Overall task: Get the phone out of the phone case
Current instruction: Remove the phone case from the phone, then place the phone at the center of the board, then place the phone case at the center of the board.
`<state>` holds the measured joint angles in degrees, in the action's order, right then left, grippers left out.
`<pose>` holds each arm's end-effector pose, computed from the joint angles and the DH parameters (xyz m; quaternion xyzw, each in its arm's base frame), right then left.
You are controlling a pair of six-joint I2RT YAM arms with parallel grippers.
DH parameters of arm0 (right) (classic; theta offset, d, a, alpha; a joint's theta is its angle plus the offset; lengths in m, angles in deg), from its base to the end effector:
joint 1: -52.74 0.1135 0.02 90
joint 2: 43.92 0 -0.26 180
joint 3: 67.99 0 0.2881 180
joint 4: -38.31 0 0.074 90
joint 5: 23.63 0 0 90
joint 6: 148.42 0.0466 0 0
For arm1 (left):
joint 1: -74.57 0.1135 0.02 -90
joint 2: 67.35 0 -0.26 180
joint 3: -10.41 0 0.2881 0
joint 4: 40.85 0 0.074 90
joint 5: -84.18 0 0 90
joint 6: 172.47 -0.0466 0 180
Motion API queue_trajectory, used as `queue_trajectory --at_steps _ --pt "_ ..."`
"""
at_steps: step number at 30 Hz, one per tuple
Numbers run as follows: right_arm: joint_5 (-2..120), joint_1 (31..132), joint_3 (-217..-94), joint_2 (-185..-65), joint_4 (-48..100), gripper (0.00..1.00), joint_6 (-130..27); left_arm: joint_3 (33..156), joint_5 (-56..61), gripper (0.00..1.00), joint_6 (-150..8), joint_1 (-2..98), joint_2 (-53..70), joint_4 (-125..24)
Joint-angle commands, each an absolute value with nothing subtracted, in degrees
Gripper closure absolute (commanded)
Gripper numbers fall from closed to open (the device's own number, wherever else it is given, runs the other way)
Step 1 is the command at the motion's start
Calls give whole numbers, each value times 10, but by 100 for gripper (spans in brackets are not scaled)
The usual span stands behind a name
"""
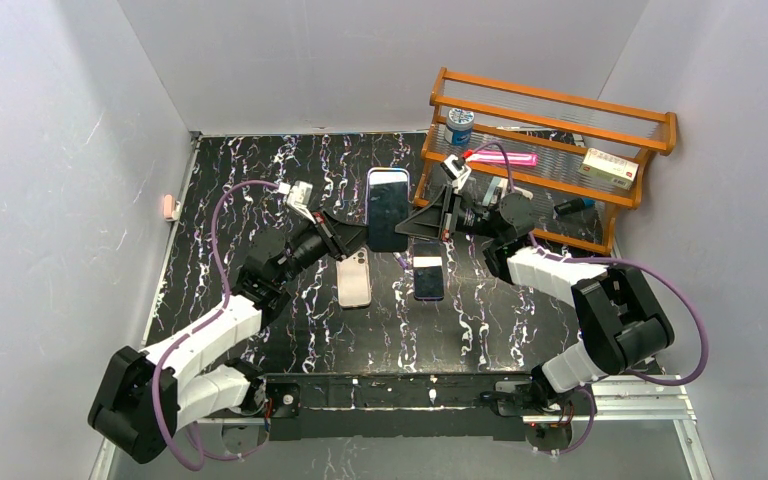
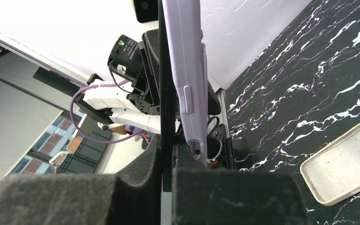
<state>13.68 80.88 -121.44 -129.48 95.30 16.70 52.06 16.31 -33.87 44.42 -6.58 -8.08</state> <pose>0.2794 0.1915 0.2626 -0.1508 0.5914 0.7404 0.2816 0.2325 -0.1554 0.2737 0.0517 0.6229 -0.5811 0.5211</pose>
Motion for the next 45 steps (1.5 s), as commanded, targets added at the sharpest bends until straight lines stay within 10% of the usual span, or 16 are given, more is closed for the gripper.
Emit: queue_trajectory --at_steps 1,23,45 --pt "61 821 -1216 -1266 998 99 176 540 114 100 -380 449 -73 -82" --pt "193 677 -1255 -1175 215 99 -370 573 -89 100 -507 486 -150 -574" --pt "341 608 -1214 -1287 146 99 -431 509 19 97 -490 548 -39 -618"
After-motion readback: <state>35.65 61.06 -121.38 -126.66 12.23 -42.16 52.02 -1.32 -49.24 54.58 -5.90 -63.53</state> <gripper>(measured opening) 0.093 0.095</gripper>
